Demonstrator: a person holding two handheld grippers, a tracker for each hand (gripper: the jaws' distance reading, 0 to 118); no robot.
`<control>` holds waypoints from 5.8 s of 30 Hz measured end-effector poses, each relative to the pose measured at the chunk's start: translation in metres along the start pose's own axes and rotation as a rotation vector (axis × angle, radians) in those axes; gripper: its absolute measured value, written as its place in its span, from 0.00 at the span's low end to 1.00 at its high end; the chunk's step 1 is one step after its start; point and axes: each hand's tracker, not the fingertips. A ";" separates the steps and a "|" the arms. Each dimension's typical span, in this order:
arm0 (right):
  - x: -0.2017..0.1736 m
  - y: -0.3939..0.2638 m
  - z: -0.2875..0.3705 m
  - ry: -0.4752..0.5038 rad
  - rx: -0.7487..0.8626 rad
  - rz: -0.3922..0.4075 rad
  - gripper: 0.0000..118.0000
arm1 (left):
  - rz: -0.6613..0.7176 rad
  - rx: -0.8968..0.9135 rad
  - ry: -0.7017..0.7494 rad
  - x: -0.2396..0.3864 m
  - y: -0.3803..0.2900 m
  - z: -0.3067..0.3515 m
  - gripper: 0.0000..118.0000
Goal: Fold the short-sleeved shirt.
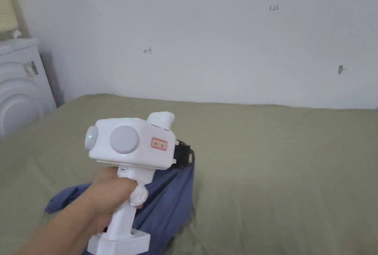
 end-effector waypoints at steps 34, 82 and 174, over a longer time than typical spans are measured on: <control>0.040 -0.001 0.040 -0.086 0.053 -0.153 0.00 | 0.017 0.466 0.434 0.101 -0.151 0.145 0.06; 0.095 -0.104 -0.130 -0.038 -0.720 -0.261 0.93 | 0.212 -0.439 0.324 -0.046 -0.089 -0.124 0.07; 0.055 -0.110 -0.044 0.021 -0.245 -0.314 0.96 | 0.517 0.144 0.294 -0.045 -0.262 0.092 0.93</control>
